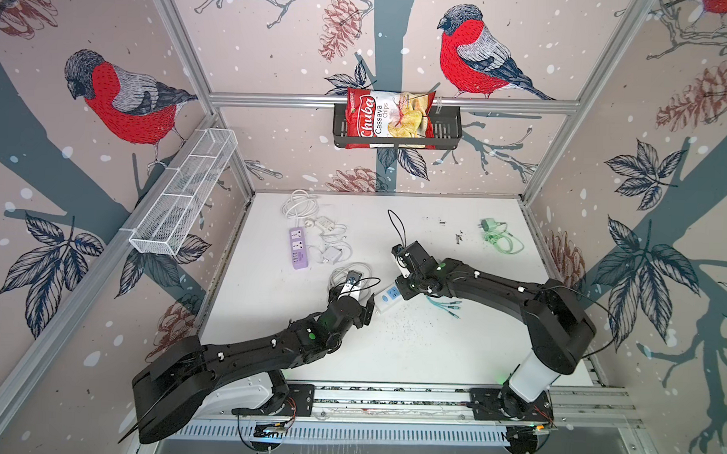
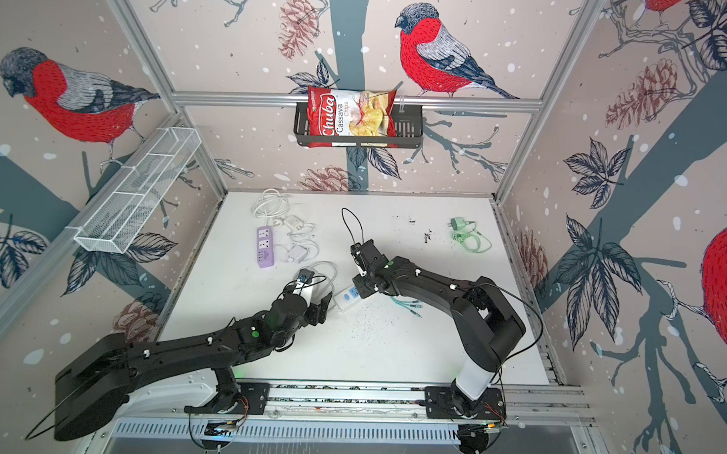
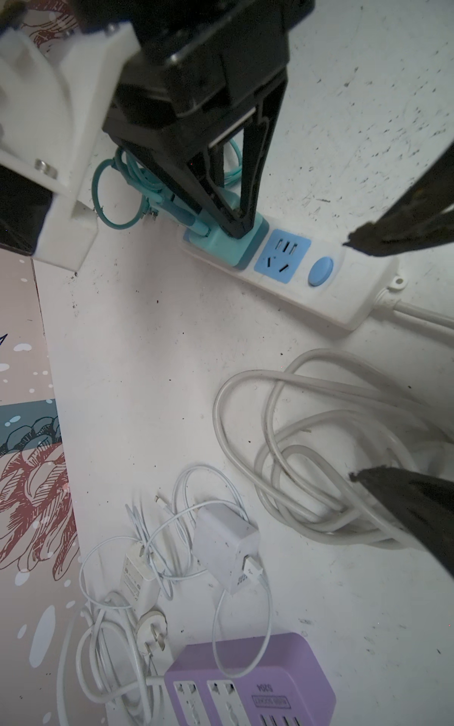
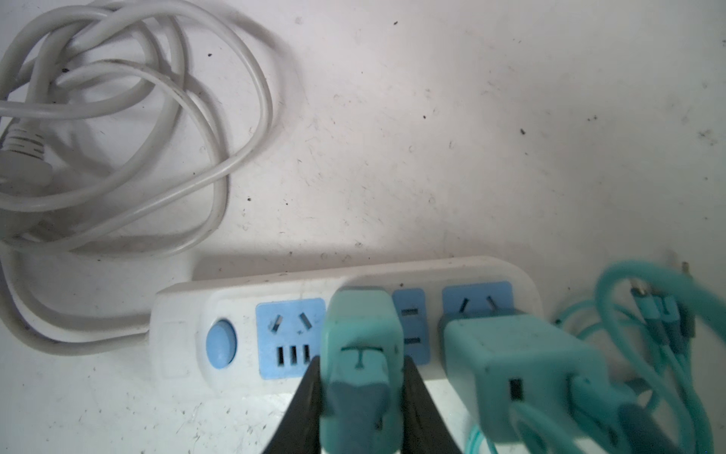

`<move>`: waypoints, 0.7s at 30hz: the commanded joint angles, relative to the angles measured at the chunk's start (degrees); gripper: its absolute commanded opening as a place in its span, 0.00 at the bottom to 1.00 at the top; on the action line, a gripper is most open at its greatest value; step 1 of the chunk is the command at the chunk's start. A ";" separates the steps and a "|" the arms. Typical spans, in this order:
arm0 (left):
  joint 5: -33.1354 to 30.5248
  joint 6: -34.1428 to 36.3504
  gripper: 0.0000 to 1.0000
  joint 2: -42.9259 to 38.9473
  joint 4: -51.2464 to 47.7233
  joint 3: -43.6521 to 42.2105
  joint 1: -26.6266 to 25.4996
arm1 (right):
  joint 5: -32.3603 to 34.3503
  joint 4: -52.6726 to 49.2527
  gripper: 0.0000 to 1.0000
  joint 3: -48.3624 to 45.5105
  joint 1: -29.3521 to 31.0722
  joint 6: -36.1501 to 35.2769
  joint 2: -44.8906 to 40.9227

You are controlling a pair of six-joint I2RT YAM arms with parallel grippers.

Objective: Insert the plug
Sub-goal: 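Lower the teal charger with the right gripper into the socket beside the first charger, then open the right gripper and raise it off the plugged charger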

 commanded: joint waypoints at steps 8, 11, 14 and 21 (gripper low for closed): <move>-2.06 -0.10 0.83 -2.65 -0.01 -1.75 0.09 | 0.04 -8.18 0.39 2.66 1.08 2.57 3.05; -2.92 -0.76 0.85 -3.36 -0.36 -2.27 0.05 | 0.49 -8.54 0.47 3.84 1.08 2.05 3.33; -3.49 -0.69 0.85 -3.40 -0.65 -2.29 0.05 | 0.13 -8.66 0.52 4.43 1.15 2.04 3.22; -5.09 1.64 0.88 -1.47 2.15 -1.65 0.05 | -1.35 -9.51 0.55 1.96 1.73 3.20 -1.38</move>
